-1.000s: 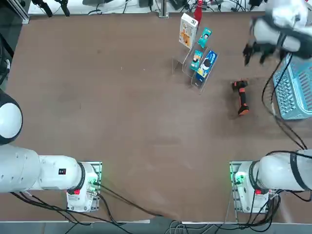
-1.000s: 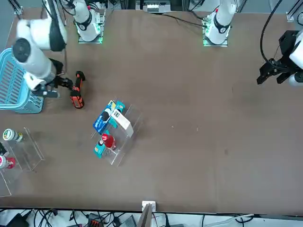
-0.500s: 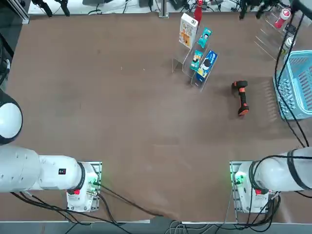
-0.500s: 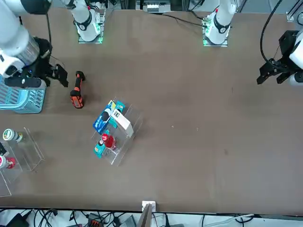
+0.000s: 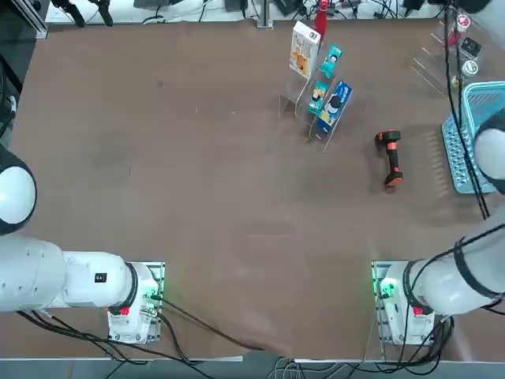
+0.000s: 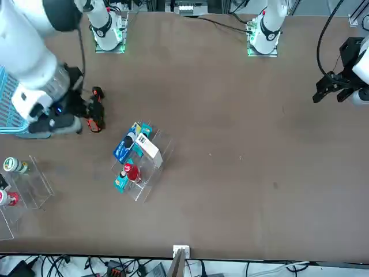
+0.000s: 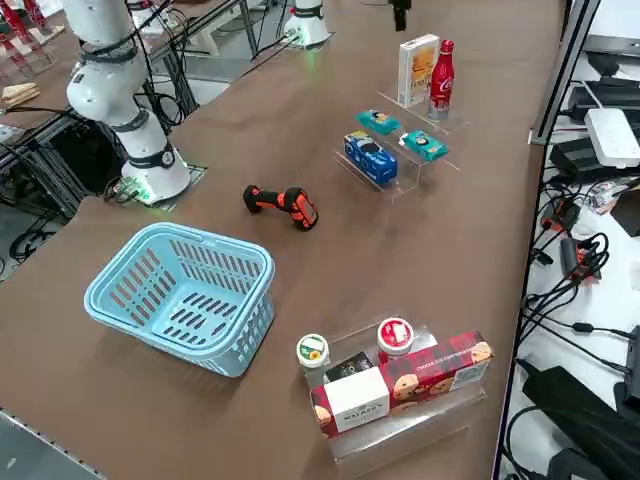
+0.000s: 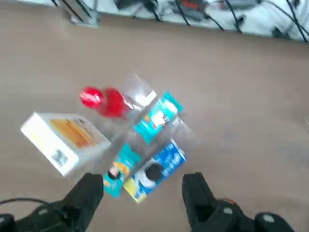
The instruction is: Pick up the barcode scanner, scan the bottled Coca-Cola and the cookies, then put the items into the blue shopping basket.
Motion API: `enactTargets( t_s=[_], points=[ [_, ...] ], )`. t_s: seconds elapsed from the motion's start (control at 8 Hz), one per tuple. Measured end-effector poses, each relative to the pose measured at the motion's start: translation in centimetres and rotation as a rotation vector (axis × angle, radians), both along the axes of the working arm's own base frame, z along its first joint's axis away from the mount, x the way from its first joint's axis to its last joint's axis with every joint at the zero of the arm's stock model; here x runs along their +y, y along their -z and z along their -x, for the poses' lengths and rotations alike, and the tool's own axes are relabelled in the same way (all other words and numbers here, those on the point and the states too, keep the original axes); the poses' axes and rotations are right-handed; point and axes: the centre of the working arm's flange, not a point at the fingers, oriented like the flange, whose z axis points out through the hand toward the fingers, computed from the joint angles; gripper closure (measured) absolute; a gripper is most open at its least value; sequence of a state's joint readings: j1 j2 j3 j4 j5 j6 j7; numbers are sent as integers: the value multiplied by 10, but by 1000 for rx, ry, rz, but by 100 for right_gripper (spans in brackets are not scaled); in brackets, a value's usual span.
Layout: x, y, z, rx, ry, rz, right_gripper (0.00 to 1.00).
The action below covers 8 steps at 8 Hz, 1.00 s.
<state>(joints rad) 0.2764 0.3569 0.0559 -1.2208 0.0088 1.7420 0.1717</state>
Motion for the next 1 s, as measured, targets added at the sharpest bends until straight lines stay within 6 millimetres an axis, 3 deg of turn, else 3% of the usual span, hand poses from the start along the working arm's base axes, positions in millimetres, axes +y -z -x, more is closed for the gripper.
enactTargets(
  t_s=[0.38, 1.0],
  points=[
    [40, 35, -31, -57, -37, -28, 0],
    [67, 68, -42, -78, -65, -40, 0]
  ],
)
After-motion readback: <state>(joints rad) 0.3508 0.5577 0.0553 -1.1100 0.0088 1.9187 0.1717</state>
